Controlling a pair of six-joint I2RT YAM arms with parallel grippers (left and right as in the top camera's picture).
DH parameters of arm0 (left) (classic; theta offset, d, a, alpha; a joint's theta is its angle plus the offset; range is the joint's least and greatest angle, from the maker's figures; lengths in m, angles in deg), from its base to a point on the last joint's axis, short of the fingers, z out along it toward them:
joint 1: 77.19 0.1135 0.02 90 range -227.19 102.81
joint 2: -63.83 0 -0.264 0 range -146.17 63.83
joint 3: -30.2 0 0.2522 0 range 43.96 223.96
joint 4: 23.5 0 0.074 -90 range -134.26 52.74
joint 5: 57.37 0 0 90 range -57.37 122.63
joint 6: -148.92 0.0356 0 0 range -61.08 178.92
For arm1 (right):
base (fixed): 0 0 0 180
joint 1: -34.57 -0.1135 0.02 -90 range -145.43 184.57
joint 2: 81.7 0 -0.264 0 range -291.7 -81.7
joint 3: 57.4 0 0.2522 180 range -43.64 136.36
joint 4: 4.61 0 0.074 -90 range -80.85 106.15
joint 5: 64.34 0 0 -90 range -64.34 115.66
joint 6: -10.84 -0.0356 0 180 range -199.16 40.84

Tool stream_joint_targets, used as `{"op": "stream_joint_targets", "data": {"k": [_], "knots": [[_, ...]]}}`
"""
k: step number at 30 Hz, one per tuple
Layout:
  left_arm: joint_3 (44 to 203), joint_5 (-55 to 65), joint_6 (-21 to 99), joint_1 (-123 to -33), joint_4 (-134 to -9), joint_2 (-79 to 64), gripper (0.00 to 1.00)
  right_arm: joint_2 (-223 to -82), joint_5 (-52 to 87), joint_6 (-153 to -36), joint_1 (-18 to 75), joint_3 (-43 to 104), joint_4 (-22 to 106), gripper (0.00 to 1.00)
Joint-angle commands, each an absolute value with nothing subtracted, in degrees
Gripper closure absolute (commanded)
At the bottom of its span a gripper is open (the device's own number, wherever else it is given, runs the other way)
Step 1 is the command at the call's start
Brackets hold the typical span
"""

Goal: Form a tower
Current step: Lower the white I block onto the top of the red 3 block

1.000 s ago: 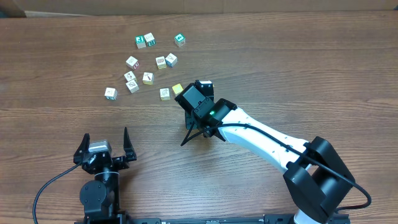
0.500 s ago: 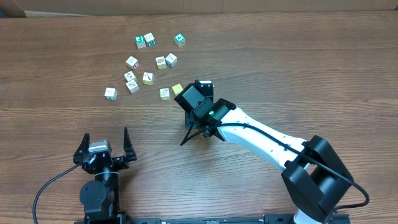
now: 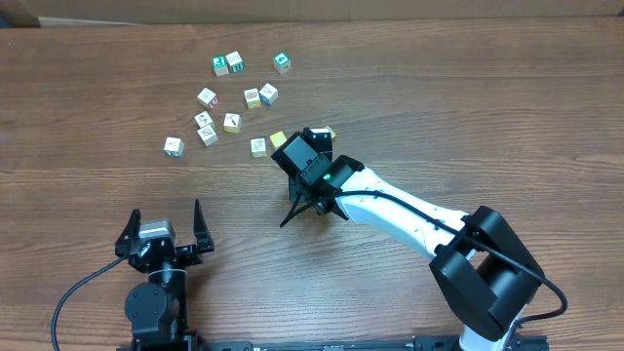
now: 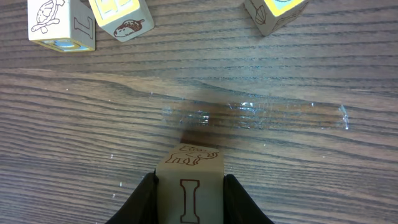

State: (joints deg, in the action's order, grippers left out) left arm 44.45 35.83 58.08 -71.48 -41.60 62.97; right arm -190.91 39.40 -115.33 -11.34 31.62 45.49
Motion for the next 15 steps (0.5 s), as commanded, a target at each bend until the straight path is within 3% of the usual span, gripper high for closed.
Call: {"op": "stream_joint_targets", "data": {"k": [1,15], "knots": [[44.3,35.8,59.4,-71.6,-41.5,63.6,0.0,-192.0,39.5,-115.2,-11.7,32.8,45.0,0.82],[44.3,35.8,59.4,-71.6,-41.5,63.6,0.0,-191.3,39.4,-117.4,-11.6,35.6,47.0,0.83]]}}
